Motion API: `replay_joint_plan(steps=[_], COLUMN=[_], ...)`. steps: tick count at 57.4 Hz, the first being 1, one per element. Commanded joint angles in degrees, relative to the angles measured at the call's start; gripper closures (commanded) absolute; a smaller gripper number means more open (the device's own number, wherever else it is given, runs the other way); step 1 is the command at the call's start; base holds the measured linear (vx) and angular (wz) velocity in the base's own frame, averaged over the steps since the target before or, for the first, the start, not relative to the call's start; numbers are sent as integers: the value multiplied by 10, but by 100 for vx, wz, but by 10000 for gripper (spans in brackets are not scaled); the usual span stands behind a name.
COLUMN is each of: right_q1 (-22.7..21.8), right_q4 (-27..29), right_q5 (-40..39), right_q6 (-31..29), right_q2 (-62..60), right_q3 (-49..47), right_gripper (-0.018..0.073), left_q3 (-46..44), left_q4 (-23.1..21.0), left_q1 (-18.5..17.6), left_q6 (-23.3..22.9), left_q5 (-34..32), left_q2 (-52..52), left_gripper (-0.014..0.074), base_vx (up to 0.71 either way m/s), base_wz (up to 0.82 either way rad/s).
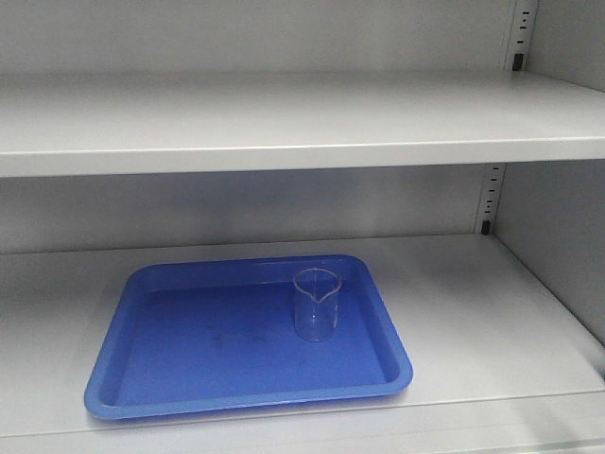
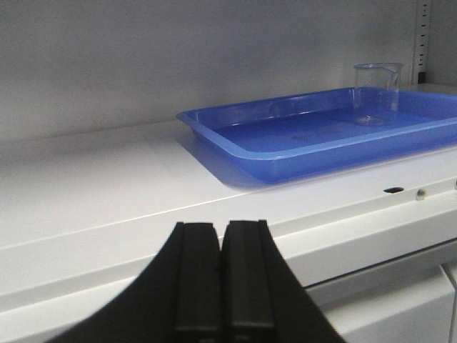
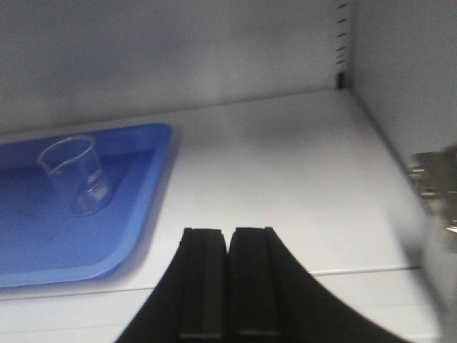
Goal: Pick beaker and place in left cabinet
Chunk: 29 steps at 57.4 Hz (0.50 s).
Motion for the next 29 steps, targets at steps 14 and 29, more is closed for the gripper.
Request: replay_joint_plan(steps=[14,29], right_q1=[-44,-44], right_q4=[116,159], right_q5=[-135,-166], right_q6=[-152,-169], right_q2=[-163,-356], right_q3=[177,333], right_gripper=[568,568], left_q3=[9,9], left_q4=[-5,-5], left_q1=[-2,-2], left_q6=[-2,-2], left_q5=[-48,-48], left_q2=[-10,-10], left_gripper=[596,596], base_vx=[0,0], base_wz=[0,0])
